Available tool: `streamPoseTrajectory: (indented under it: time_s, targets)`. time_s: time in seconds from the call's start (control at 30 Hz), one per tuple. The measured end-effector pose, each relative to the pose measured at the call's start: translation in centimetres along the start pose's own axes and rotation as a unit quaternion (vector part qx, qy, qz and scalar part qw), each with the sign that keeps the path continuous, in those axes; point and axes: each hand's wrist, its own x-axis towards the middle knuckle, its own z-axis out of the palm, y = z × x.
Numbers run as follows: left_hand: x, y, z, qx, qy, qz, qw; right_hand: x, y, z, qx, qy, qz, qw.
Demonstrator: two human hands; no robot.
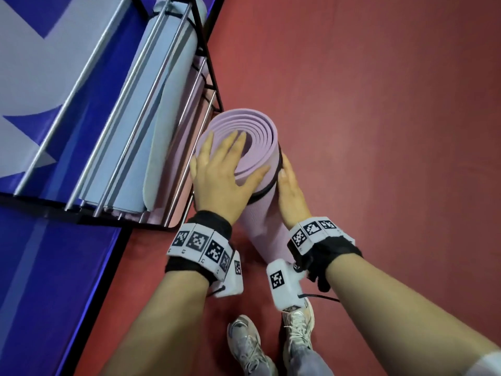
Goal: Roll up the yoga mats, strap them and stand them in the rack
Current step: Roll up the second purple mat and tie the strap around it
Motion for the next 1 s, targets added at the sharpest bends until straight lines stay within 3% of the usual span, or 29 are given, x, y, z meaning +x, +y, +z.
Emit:
streamPoseTrajectory:
  time_s: [0.1,0.23,0.4,0.47,0.6,0.67,0.8,0.93,1.0]
  targets:
    - [-0.1,0.0,-0.5,-0.004,-0.023,0.003,1.0,0.3,-1.0,-1.0,0.042,0.011,0.051,0.998]
    - [0.4,1.1,-0.4,-0.013,-0.019,0.001,1.0,2.6,-5.1,-0.9,0.114,0.009,0.0,0.993]
    - [0.0,0.9,-0.5,-0.023,0.007,-0.032,0.999,0.2,-1.5,0.1,0.04,0.047,0.067,0.996]
    - [-0.3,0.3,-0.7,-0.025,0.008,-0.032,0.999,0.1,0.2,-0.6,-0.003,0.018,0.059,0.998]
    - [-0.2,-1.1,-1.3,0.001,-0.027,-0.053,0.998,1.7,0.8,-2.0,0.044,-0.143,0.091,0.985]
    - [0.0,-1.8,-1.8,-0.006,-0.033,-0.061,0.998,1.5,1.1,-2.3,-0.029,-0.207,0.05,0.977]
    - [-0.3,-2.9,-2.3,-0.063,-0.042,-0.052,0.996,2.1,3.0,-2.2,-0.186,-0.213,-0.002,0.959]
    - [-0.3,-3.4,-2.4,-0.158,-0.056,-0.009,0.986,3.2,4.2,-2.1,-0.189,-0.202,-0.039,0.96]
    - [-0.4,-4.2,-1.9,-0.216,-0.02,-0.075,0.973,3.5,4.7,-1.6,-0.171,-0.177,-0.02,0.969]
